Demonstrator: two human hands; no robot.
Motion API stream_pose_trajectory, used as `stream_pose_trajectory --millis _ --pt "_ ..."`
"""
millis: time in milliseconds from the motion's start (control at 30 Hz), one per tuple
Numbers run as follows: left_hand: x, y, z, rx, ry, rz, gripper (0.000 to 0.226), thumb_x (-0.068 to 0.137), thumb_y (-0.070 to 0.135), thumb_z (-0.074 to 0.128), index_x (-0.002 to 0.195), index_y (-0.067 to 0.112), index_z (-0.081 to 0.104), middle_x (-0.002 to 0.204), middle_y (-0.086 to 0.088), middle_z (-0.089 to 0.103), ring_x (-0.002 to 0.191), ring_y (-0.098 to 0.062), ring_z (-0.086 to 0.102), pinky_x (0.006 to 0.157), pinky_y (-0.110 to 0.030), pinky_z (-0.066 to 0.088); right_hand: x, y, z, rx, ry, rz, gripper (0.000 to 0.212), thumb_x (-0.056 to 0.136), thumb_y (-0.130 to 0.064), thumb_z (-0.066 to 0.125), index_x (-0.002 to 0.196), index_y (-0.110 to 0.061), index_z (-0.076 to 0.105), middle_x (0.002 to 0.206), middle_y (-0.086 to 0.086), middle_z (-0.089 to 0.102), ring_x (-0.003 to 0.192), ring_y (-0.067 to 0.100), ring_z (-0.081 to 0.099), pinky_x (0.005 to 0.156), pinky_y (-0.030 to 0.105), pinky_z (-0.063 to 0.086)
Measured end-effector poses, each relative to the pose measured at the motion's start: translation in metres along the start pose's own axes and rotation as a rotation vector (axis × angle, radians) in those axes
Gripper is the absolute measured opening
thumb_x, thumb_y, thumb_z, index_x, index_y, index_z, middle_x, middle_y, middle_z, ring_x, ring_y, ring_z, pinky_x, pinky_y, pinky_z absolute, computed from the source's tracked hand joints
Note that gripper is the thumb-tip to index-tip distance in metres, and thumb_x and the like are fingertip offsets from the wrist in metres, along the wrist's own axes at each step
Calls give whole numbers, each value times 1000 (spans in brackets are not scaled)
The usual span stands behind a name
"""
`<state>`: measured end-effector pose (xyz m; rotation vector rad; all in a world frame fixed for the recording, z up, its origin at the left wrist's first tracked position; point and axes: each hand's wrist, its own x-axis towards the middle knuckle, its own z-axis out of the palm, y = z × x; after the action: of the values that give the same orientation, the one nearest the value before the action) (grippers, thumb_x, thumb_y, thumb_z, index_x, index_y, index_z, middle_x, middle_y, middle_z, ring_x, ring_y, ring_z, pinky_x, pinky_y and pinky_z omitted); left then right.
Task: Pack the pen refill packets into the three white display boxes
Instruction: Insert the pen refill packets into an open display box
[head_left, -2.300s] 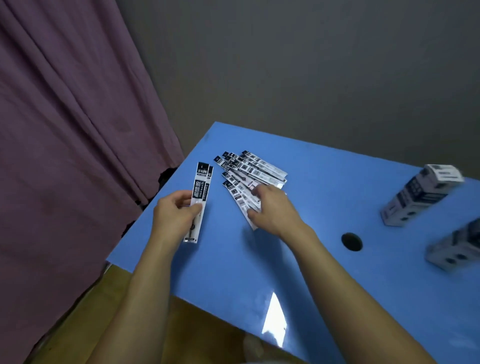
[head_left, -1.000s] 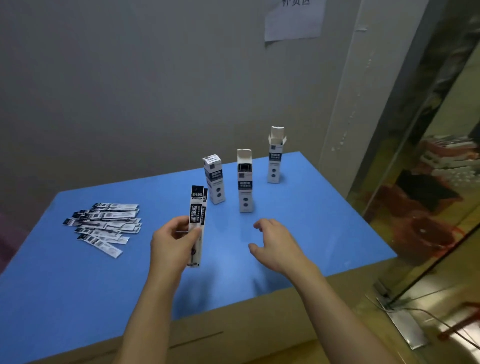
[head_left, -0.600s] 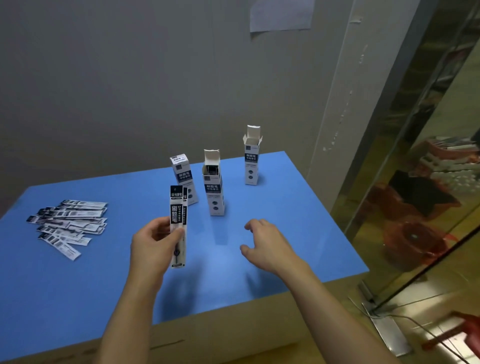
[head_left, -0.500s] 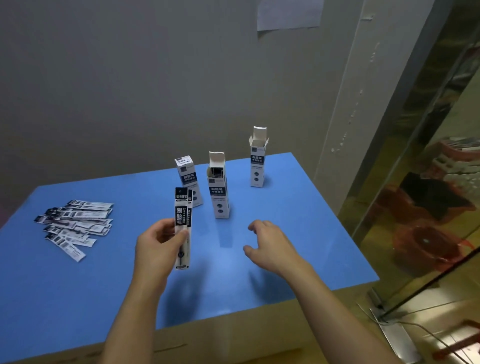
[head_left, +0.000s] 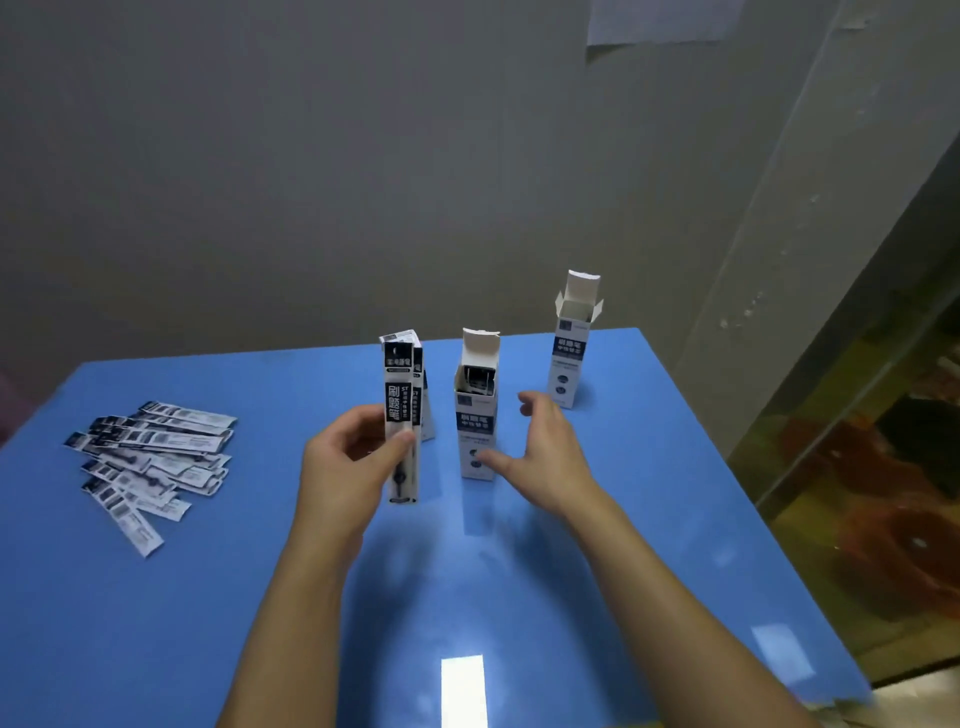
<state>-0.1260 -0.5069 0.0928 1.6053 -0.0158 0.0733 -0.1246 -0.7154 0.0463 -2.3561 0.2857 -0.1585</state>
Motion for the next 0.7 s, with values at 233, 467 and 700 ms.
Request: stream_pose_trajectory --millis 233,467,700 --pt "29 15 10 -28 3 109 17 87 -5 71 100 7 72 93 -3 77 84 -9 70 75 -19 55 41 -2 29 223 39 -60 71 71 -33 88 130 -24 49 126 -9 59 117 12 55 98 33 47" --pt "72 26 40 -127 -4 299 25 86 -10 69 98 11 72 92 -3 76 88 -19 70 80 -30 57 79 12 19 450 28 -217 51 70 -11 88 109 -31 61 105 -22 67 103 0 61 92 19 48" --pt "113 23 82 -205 -56 586 15 86 -4 69 95 8 66 92 -15 69 87 -46 65 81 -55 56 131 26 9 501 38 -400 50 73 -10 88 115 -21 64 110 -11 69 108 12 65 97 26 49"
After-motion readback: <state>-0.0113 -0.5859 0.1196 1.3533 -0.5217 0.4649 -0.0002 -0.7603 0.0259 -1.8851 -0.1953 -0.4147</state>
